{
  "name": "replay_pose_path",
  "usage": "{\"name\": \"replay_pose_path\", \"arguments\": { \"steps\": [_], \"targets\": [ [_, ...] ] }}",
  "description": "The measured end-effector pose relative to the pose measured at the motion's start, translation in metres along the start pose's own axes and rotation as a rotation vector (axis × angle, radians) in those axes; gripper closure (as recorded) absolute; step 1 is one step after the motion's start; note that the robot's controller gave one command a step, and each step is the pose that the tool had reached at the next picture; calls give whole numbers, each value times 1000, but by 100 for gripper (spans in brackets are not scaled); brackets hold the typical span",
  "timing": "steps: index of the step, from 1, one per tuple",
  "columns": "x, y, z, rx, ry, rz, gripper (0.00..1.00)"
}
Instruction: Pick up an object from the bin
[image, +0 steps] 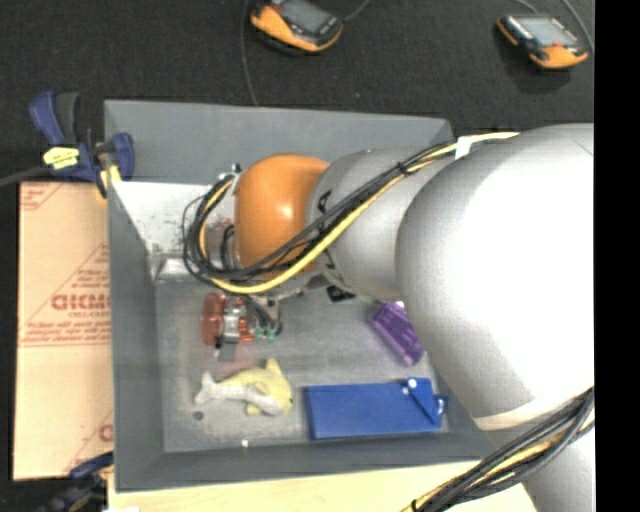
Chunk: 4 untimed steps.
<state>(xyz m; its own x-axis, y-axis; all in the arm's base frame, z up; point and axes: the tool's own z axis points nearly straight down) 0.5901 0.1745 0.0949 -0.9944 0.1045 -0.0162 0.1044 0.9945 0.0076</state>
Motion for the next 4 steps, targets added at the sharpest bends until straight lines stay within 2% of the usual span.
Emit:
{"name": "replay_pose_path", "arguments": {
  "steps": [1, 2, 3, 4],
  "targets": [
    [-9, -6, -54, -1, 2, 26, 100],
    [-11, -10, -55, 0, 1, -3, 100],
    [-13, -25, 15, -3, -9, -120, 100],
    [-21, -44, 25, -4, -13, -133, 100]
  ]
}}
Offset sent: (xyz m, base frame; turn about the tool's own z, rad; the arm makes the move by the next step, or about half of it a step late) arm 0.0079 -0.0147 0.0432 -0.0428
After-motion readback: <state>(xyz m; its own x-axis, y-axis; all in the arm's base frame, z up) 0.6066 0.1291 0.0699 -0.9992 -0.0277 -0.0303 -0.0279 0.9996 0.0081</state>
